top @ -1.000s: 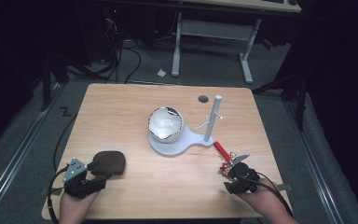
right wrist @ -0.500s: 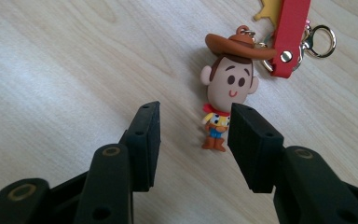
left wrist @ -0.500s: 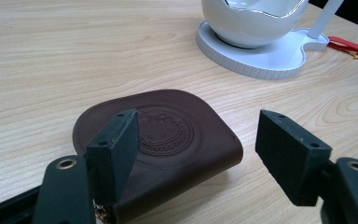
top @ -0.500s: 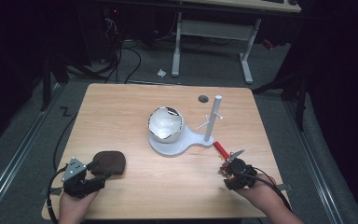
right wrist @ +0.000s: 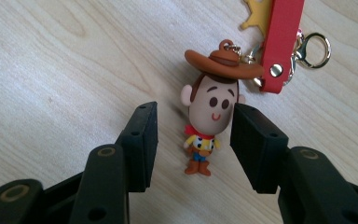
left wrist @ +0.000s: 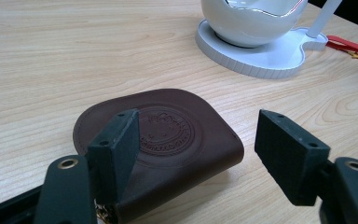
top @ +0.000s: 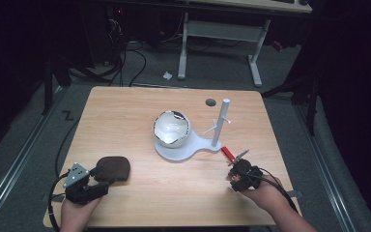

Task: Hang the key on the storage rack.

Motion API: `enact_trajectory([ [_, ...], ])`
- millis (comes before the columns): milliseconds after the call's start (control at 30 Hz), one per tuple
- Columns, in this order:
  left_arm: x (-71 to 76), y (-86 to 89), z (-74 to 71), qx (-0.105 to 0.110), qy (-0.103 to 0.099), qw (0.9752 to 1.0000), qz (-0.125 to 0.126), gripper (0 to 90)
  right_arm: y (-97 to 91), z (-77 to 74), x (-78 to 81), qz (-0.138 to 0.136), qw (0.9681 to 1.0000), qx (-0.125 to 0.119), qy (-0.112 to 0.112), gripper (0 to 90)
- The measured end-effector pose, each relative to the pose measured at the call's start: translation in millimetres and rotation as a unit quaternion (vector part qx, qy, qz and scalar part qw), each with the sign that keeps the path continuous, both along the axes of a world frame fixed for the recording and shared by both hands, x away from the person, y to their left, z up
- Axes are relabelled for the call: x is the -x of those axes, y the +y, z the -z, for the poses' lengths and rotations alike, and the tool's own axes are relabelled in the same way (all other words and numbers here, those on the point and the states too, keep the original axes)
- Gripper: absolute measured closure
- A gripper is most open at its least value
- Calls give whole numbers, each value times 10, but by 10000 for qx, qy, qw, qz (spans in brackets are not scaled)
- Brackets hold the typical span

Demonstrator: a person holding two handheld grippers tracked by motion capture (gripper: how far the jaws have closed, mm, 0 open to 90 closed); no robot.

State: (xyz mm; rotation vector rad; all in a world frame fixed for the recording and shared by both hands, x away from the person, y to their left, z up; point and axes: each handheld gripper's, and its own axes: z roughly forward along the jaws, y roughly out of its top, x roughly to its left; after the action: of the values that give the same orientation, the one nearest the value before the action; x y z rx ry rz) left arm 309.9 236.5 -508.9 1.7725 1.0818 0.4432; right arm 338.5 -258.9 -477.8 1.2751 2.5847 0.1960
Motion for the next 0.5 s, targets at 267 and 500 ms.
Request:
enact_trajectory([
  [267,1,8,2,44,5,10000,0,312,10,37,-46,-7,9999,99,-16,515],
  [500,-2,26,4,55,15,10000,-23,312,26,102,-102,3,9999,137,40,542],
])
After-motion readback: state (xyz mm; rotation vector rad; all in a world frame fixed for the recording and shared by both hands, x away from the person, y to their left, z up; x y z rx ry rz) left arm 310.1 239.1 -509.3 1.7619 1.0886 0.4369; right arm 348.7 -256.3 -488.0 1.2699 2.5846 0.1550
